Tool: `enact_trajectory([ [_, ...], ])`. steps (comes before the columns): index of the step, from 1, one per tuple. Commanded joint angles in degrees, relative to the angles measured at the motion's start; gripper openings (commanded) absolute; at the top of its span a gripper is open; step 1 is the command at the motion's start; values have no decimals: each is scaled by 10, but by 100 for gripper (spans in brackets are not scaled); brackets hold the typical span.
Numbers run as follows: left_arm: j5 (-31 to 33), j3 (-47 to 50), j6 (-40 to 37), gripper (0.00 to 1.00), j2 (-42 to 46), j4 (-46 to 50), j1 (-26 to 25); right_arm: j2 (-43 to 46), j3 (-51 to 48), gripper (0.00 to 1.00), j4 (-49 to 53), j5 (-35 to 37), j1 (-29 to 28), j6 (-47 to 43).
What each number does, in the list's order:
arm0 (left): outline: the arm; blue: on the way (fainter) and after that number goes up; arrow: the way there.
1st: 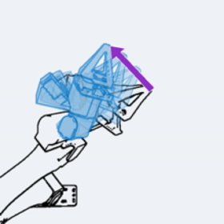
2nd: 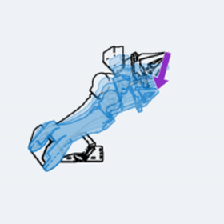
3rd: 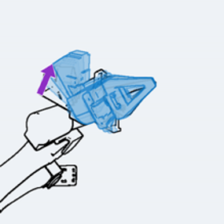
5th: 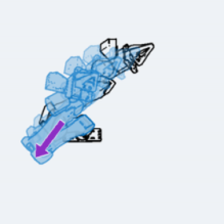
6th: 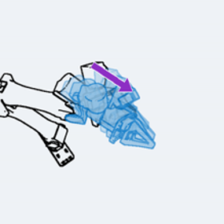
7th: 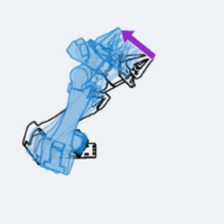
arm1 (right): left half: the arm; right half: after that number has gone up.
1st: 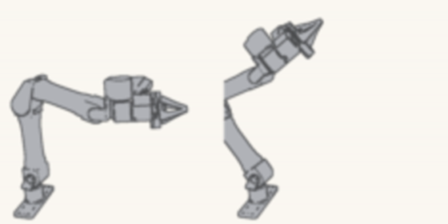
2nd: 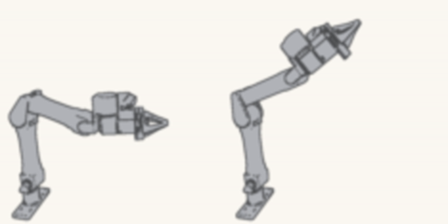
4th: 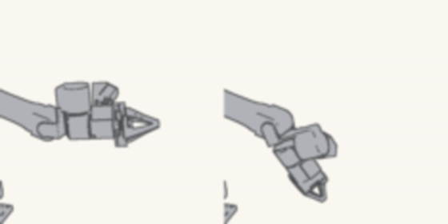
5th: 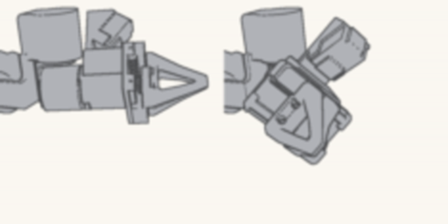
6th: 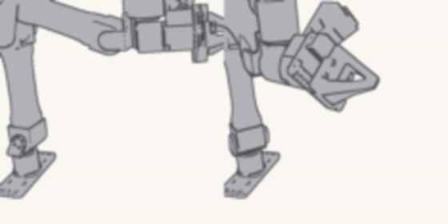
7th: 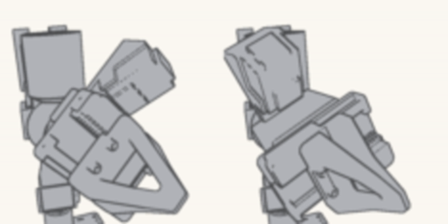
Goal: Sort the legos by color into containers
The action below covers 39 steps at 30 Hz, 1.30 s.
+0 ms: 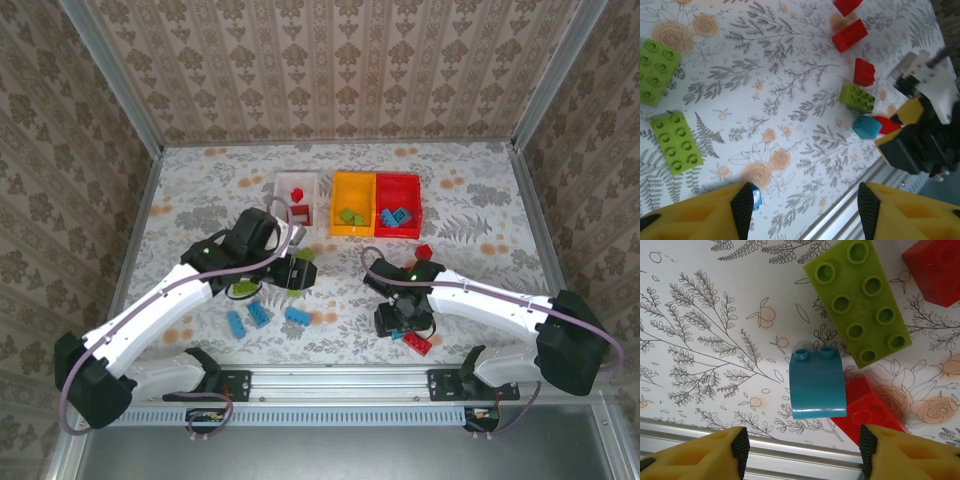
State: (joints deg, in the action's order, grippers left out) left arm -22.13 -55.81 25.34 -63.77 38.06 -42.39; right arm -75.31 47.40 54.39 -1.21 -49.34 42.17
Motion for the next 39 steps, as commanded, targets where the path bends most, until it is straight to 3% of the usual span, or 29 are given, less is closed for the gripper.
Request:
enact_trajectory([
  [1, -16, 18, 26, 60, 17, -2, -3, -19, -4, 63, -1, 15, 4, -8],
  [27, -8, 16, 50, 60, 33, -28, -14, -87, -18, 44, -47, 2, 14, -30],
  [35, -8, 15, 48, 60, 29, -33, -13, -106, -15, 44, -57, -5, 14, -33],
  [39, -6, 15, 50, 60, 30, -33, -14, -104, -7, 34, -61, 0, 13, -35],
])
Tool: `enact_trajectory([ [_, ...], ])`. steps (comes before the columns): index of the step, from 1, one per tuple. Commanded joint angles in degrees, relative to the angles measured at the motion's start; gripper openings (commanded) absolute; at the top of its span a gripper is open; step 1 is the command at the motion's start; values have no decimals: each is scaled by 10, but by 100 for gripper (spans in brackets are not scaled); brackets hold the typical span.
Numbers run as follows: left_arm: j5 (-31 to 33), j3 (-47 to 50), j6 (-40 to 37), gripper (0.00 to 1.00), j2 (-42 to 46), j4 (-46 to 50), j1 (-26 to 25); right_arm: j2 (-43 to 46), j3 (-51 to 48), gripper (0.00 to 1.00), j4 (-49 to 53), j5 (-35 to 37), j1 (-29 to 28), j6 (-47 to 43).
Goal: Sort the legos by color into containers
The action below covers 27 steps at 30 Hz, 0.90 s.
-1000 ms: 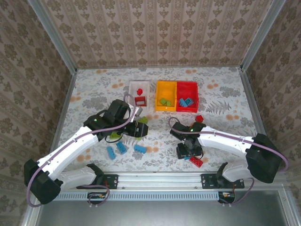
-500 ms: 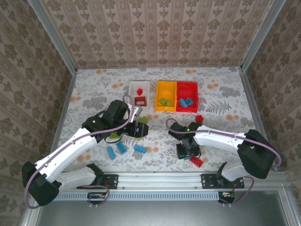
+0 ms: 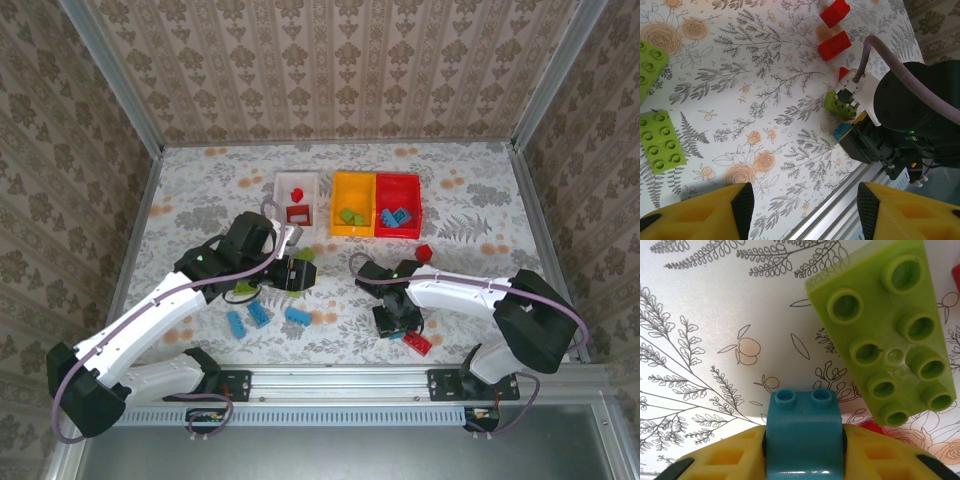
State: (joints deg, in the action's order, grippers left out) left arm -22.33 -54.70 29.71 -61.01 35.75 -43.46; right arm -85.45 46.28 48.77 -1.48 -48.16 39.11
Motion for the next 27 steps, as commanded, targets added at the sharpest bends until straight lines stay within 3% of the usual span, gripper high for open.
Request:
enact_trajectory([
  [1, -2, 3, 6, 60, 4, -9, -3, 6, 9, 31, -2, 8, 2, -4],
  [6, 14, -30, 9, 60, -3, -11, -3, 53, 80, 25, 43, 44, 32, -23],
  [12, 32, -102, 14, 60, -54, -47, -2, 64, 182, 24, 19, 53, 187, -85],
  [19, 33, -180, -7, 60, -139, -83, -3, -89, 310, 24, -84, 35, 295, -107],
  [27, 40, -256, -35, 60, -209, -94, -11, -255, 458, 24, -96, 8, 349, -105],
])
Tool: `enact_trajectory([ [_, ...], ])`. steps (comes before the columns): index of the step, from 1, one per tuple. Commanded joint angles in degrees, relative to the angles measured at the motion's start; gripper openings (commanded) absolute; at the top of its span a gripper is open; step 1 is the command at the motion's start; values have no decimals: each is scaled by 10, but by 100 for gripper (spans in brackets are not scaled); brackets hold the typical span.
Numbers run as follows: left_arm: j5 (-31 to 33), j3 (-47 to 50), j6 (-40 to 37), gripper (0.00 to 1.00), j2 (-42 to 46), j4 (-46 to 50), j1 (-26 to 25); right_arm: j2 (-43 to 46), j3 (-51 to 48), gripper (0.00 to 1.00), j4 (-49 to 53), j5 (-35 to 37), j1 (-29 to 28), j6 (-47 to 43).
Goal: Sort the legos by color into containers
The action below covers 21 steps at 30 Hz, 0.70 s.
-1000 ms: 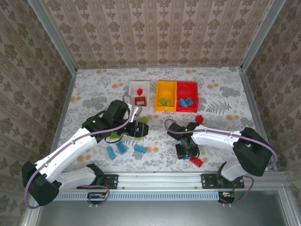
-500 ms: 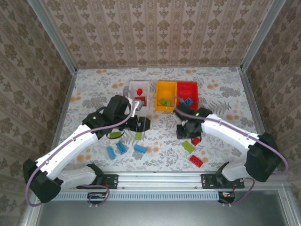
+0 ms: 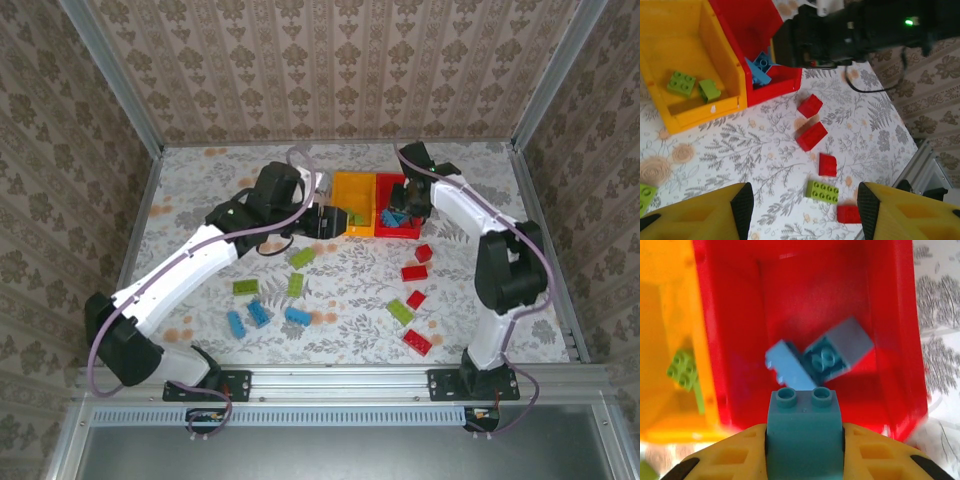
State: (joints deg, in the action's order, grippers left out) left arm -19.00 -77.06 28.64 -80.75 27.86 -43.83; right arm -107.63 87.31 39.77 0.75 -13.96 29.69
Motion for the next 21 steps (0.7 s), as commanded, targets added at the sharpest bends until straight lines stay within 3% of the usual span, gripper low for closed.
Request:
enact_trajectory([
  [1, 8, -38, -26, 60, -18, -16, -7, -48, 61, 24, -4, -15, 9, -11],
  [6, 7, -52, -35, 60, -42, -16, -13, -105, 113, 28, 5, -27, 17, 3],
  [9, 9, -55, -43, 60, -50, -9, -16, -112, 126, 41, 6, -33, 17, 7],
  [15, 10, -45, -60, 61, -56, 2, -20, -73, 121, 57, 9, -28, 15, 5],
  [21, 2, -56, -92, 61, -92, 21, -43, 14, 94, 58, 18, -10, 15, 1],
])
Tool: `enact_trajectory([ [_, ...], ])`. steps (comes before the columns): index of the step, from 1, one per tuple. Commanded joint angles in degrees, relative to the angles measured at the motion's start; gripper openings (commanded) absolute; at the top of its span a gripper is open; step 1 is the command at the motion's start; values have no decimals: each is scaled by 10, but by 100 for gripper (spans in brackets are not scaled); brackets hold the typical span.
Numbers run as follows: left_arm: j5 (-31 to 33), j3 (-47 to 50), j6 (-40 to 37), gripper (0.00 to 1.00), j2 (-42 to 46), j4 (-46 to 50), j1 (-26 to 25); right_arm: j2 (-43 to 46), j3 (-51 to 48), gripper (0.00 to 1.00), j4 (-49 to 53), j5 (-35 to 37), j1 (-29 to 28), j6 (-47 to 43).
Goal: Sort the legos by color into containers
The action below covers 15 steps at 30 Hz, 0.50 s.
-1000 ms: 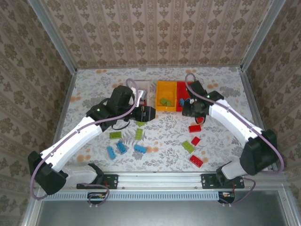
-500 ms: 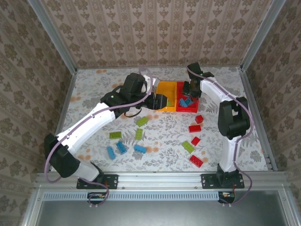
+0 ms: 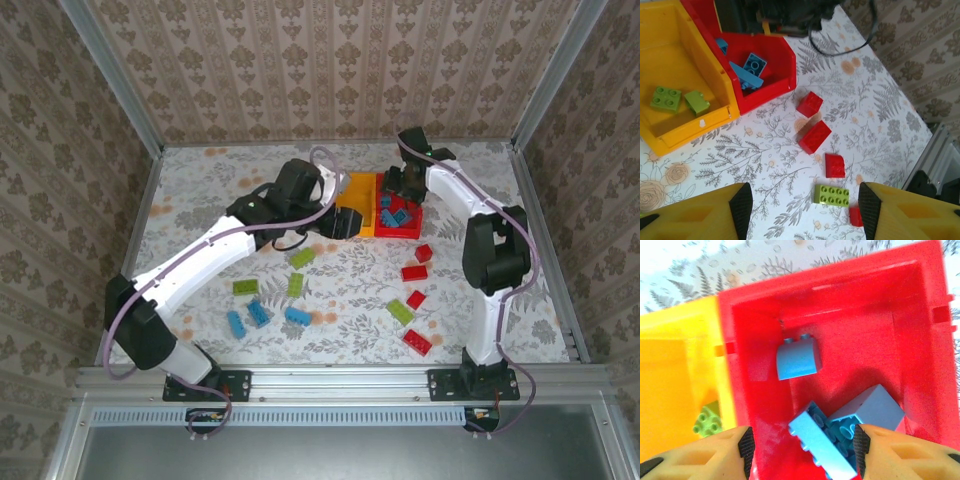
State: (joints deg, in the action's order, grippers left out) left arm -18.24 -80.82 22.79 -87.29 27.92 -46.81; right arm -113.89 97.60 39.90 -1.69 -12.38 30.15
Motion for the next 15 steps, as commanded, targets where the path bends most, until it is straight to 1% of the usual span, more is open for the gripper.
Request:
enact_trajectory([
  [1, -4, -30, -43, 61, -43, 30, -21, 102, -23, 58, 16, 19, -1, -4],
  [5, 19, -87, -68, 63, -116, 69, -52, 210, -108, 58, 10, 41, 1, -5],
  [9, 49, -162, -65, 65, -200, 91, -84, 356, -236, 60, 8, 59, 9, 16],
  [11, 74, -197, -50, 67, -239, 94, -96, 438, -300, 62, 7, 71, 12, 30],
  [12, 83, -214, -35, 70, -259, 94, -100, 483, -332, 63, 7, 81, 13, 36],
  [15, 95, -263, 17, 71, -316, 93, -106, 594, -403, 66, 19, 100, 14, 52],
])
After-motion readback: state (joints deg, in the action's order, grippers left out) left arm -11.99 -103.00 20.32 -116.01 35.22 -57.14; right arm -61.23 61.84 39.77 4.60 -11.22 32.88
